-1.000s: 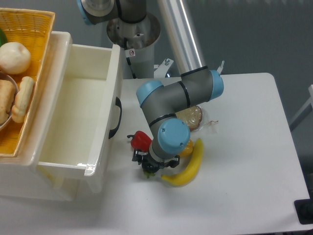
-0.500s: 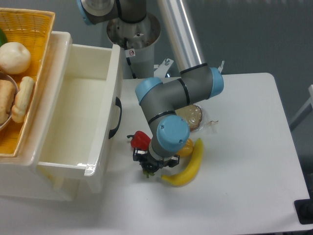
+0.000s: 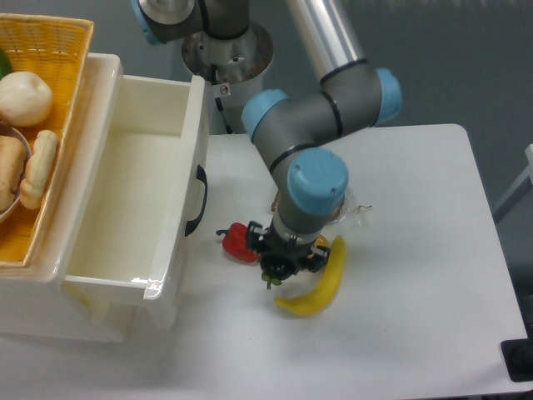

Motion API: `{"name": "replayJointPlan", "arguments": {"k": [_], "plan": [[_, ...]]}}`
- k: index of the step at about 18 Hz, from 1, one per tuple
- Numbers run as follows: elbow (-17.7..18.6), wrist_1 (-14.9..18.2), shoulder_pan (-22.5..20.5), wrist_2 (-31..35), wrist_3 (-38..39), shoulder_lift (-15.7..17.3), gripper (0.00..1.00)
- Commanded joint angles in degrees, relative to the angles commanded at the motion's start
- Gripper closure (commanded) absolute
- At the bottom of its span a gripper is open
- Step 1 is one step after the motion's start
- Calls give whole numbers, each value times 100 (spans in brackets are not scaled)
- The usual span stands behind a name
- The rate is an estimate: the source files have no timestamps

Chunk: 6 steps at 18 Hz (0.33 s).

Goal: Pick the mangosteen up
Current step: 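Lift the held mangosteen up off the table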

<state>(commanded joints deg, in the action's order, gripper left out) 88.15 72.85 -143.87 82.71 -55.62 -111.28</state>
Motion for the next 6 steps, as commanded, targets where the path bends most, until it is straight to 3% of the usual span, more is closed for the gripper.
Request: {"name": "replayJointPlan", "arguments": {"k": [2, 6], "plan": [[44, 272, -114, 17, -334, 158, 64], [62, 317, -212, 18, -459, 255, 64]]}}
